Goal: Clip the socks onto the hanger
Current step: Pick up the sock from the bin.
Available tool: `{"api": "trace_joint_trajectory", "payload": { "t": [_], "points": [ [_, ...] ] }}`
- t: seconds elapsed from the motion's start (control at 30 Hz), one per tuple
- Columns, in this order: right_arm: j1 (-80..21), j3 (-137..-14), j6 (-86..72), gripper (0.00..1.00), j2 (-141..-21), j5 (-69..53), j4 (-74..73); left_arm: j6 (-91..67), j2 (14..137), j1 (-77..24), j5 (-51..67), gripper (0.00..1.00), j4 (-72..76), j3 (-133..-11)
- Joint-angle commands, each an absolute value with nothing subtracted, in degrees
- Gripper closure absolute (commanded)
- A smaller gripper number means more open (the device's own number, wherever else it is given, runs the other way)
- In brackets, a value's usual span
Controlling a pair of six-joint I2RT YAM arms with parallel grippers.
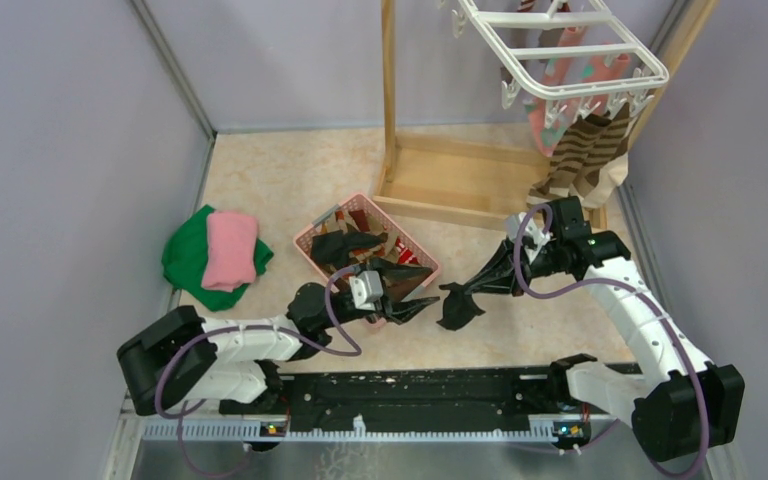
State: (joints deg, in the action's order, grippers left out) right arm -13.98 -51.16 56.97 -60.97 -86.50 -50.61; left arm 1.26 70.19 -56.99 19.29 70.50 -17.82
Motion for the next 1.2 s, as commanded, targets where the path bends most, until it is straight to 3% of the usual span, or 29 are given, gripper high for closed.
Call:
{"api": "trace_joint_trajectory", "payload": {
  "t": [0.0, 0.37, 0.77, 0.97, 1.07, 1.17],
  "points": [
    [-13.8, -52.8, 57.7, 1.0, -60.8, -89.0, -49.9, -7.4, 72.6, -54.2, 27.3, 0.4, 84.4, -17.4],
    [-13.8, -52.7, 57.3, 1.0, -60.8, -88.9, -49.4, -15.3, 82.6, -51.1, 36.6, 0.43, 92.9, -21.1],
    [-13.7, -52.5, 56.8, 1.0, -60.8, -88.9, -49.0, -15.6, 87.4, -50.9, 35.3, 0.44, 92.2, -24.8],
    [-13.7, -52.4, 56.6, 1.0, -60.9, -88.9, -48.7, -16.6, 88.7, -50.6, 36.2, 0.72, 93.1, -25.6],
    [-13.7, -52.3, 56.4, 1.0, -61.0, -88.6, -48.4, -17.2, 88.5, -50.2, 37.1, 0.97, 93.5, -25.2],
    [-13.7, -52.2, 55.7, 1.0, -61.1, -87.7, -47.7, -17.1, 86.9, -49.8, 38.0, 1.0, 93.8, -23.6]
  ]
}}
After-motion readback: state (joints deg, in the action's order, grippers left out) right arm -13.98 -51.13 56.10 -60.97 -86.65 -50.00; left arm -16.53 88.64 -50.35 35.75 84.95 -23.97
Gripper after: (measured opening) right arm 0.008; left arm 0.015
